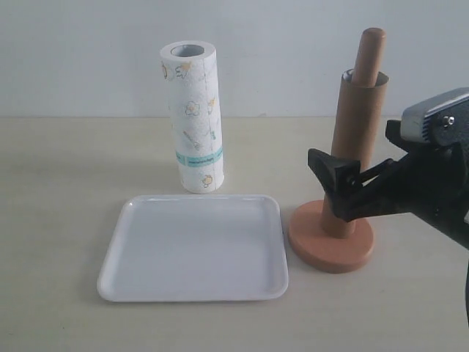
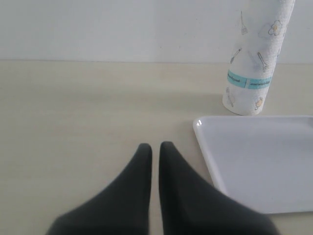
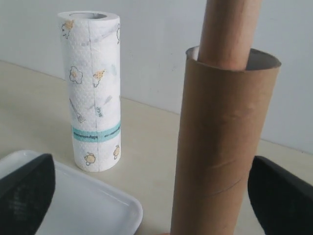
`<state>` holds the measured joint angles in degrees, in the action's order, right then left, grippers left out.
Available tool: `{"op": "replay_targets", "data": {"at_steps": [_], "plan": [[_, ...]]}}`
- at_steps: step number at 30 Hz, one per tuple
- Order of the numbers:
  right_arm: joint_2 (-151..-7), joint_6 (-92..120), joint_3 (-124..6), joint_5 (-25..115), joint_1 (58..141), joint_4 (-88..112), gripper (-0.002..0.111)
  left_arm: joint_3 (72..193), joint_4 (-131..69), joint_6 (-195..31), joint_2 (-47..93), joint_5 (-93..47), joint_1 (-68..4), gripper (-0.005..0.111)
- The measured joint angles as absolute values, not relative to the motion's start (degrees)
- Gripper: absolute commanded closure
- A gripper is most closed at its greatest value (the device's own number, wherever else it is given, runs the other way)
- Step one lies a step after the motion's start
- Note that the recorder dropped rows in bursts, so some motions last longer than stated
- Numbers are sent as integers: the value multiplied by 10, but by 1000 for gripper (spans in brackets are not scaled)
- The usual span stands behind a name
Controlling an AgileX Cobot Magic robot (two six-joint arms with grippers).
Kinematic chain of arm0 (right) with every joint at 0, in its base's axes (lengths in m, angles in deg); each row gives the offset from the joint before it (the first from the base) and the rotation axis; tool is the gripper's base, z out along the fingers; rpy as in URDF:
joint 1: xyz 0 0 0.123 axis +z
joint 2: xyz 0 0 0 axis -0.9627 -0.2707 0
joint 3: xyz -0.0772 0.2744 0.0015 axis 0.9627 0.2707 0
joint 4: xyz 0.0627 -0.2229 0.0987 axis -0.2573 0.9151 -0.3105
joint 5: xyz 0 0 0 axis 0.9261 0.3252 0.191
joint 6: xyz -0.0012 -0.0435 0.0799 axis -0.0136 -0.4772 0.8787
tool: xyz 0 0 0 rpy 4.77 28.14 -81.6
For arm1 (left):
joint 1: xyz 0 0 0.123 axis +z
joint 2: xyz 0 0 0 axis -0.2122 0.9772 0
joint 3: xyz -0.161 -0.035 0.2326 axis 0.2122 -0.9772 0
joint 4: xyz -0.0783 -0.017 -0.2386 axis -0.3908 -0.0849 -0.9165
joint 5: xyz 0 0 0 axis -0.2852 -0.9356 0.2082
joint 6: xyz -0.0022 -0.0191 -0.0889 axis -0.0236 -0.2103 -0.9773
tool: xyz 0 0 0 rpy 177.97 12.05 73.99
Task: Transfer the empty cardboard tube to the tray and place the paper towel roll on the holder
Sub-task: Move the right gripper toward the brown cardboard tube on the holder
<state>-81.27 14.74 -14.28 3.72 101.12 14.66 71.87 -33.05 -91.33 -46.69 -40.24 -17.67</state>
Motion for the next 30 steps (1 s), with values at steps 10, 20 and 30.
{"op": "replay_targets", "data": {"at_steps": [10, 20, 30], "plan": [[-813, 156, -143, 38, 1011, 148, 3, 719, -330, -913, -467, -402, -177, 102], [-813, 184, -143, 37, 1011, 133, 3, 719, -330, -913, -467, -402, -177, 102], [-813, 246, -143, -3, 1011, 116, 3, 719, -330, -913, -467, -402, -177, 102]]}}
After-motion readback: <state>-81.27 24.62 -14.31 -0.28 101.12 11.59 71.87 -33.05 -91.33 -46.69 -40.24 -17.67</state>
